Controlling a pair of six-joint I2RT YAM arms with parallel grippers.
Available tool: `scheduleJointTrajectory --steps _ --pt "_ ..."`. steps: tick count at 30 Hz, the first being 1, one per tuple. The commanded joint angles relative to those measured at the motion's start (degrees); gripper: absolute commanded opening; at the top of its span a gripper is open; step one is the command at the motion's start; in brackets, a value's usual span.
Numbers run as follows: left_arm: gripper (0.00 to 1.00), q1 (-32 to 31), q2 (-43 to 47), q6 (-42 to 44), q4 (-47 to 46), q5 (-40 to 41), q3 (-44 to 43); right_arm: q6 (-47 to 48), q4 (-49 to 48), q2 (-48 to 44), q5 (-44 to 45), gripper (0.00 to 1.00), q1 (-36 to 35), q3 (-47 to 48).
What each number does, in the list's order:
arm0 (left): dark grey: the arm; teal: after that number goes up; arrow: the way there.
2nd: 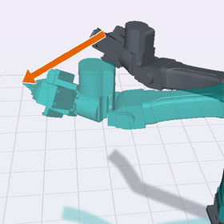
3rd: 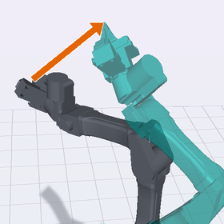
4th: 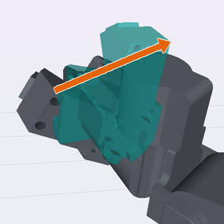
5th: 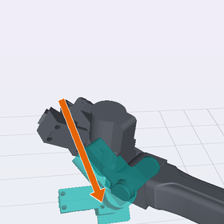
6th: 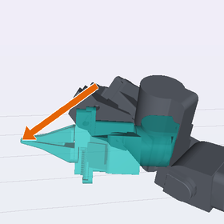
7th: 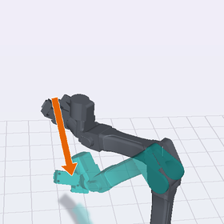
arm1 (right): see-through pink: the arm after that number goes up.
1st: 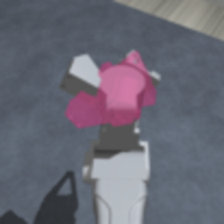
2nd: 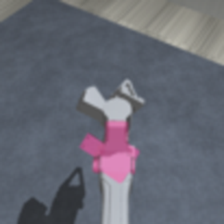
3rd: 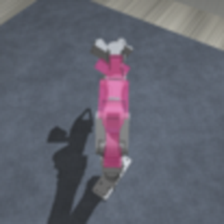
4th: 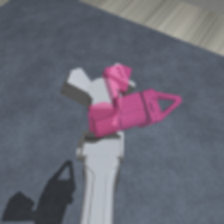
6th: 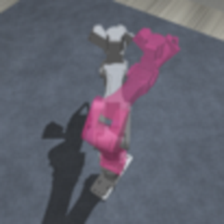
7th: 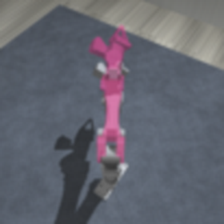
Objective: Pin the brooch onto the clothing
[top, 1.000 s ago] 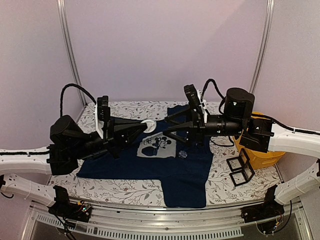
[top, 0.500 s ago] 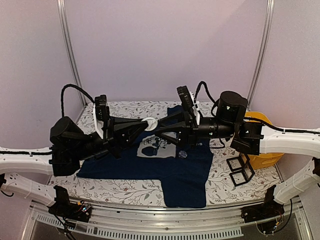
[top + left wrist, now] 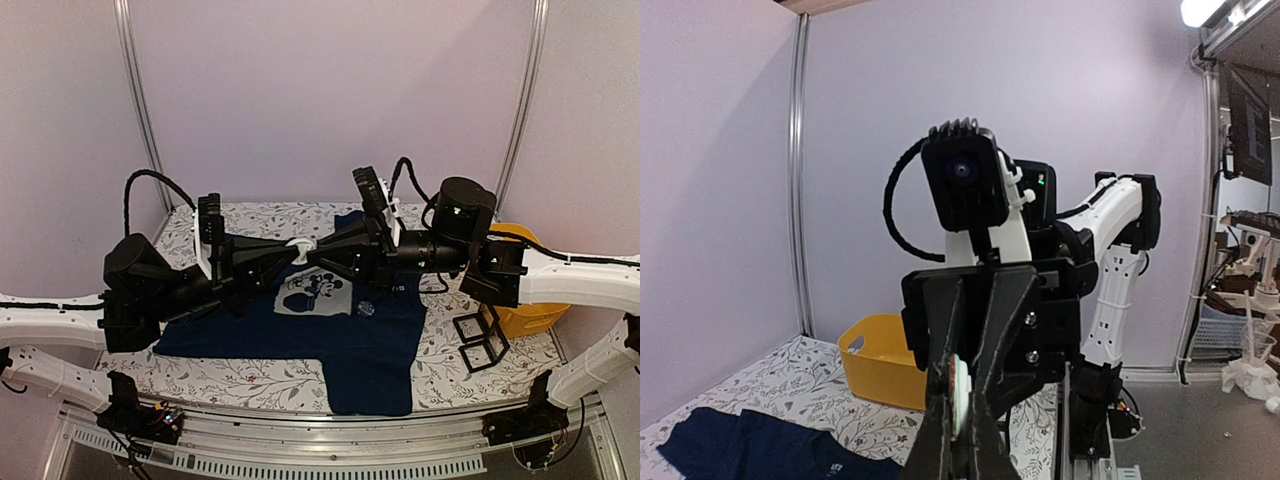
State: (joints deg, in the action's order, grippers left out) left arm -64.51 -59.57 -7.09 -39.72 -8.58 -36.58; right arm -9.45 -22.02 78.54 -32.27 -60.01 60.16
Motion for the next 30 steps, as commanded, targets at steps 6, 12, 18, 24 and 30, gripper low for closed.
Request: scheduleJointTrajectory --steps 6,12,18,24,30 --pt "0.00 -0.90 1.74 1.12 -0.48 -0.09 -0.42 0.23 0.18 1.77 -1.98 0.07 -0.28 1.74" --pt "0.00 -0.91 2.19 1.05 0.37 0.32 -0.09 0.20 0.20 1.58 -2.86 0.00 -0.29 2.22" --pt "0.00 -0.88 3.35 1.03 1.13 1.89 1.13 -0.35 0.45 0.99 -2.47 0.14 -0.28 2.44" --pt "0.00 -0.91 3.33 0.83 0.97 1.43 1.23 -0.91 0.76 1.98 -2.77 0.11 -0.29 3.20" --pt "0.00 -0.94 2.98 0.59 1.05 1.14 1.22 -1.18 0.99 2.23 -2.62 0.15 -0.29 3.32"
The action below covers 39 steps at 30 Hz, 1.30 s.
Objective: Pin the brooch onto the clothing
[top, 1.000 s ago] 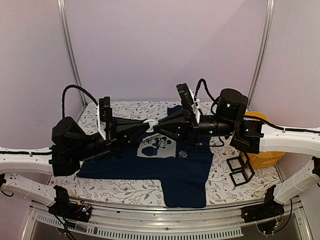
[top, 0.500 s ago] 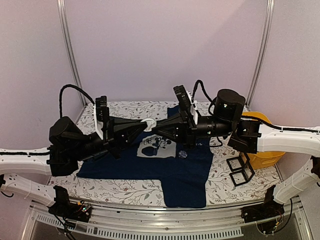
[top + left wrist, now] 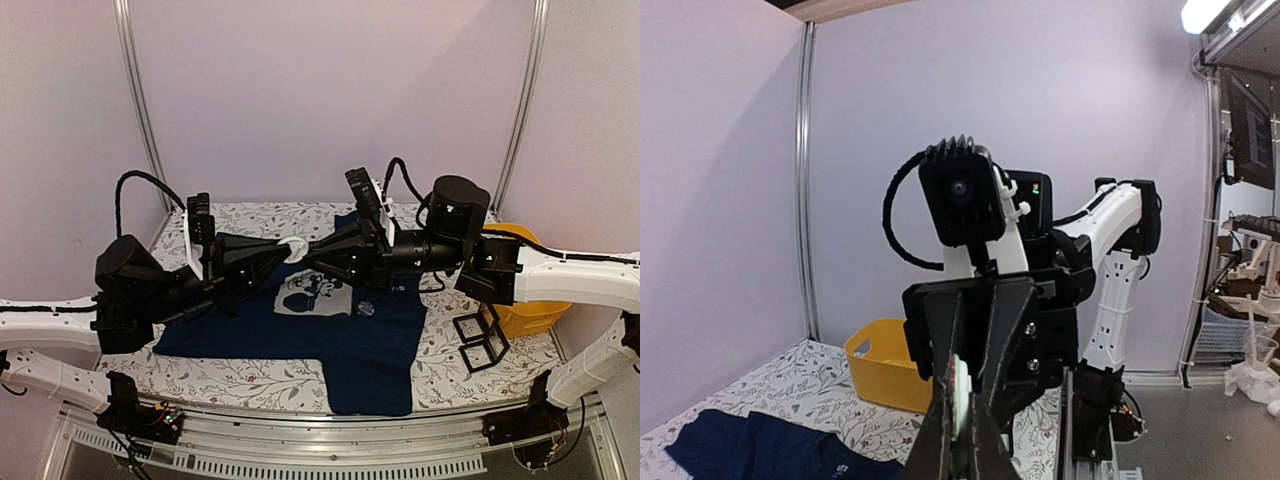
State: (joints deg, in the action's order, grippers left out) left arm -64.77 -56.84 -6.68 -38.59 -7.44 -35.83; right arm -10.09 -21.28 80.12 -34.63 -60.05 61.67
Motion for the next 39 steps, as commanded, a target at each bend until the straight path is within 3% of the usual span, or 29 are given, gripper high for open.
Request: scheduleJointTrajectory --steps 1,14,21,25,31,32,35,39 --pt "0.00 -0.62 0.20 0.21 -0.15 -0.02 0.46 -0.43 0.38 0.73 -0.26 0.13 -0.25 1.89" --pt "0.00 -0.62 0.05 -0.11 0.46 -0.17 0.57 -0.64 1.13 0.66 0.63 0.18 -0.25 2.05" --pt "0.00 -0.62 -0.03 -0.49 0.79 0.05 0.94 -0.46 1.91 0.48 1.00 0.12 -0.24 2.16" --pt "0.00 -0.69 -0.28 -0.41 0.73 0.23 0.93 -0.33 2.36 0.48 0.91 0.00 -0.24 2.17" --pt "0.00 -0.69 -0.49 -0.57 2.69 0.52 0.59 1.26 5.22 -0.47 1.55 0.00 -0.20 2.25" --pt "0.03 -0.63 -0.33 -0.34 3.79 0.65 0.33 2.30 7.22 -0.93 1.75 0.00 -0.09 2.58" --pt "0.52 -0.64 1.11 1.34 10.62 0.76 -1.33 7.75 18.97 -1.51 1.94 0.00 0.51 6.01" --pt "0.66 -0.46 4.39 4.77 23.82 1.72 -5.14 20.53 41.95 -1.46 3.94 0.00 0.88 12.46"
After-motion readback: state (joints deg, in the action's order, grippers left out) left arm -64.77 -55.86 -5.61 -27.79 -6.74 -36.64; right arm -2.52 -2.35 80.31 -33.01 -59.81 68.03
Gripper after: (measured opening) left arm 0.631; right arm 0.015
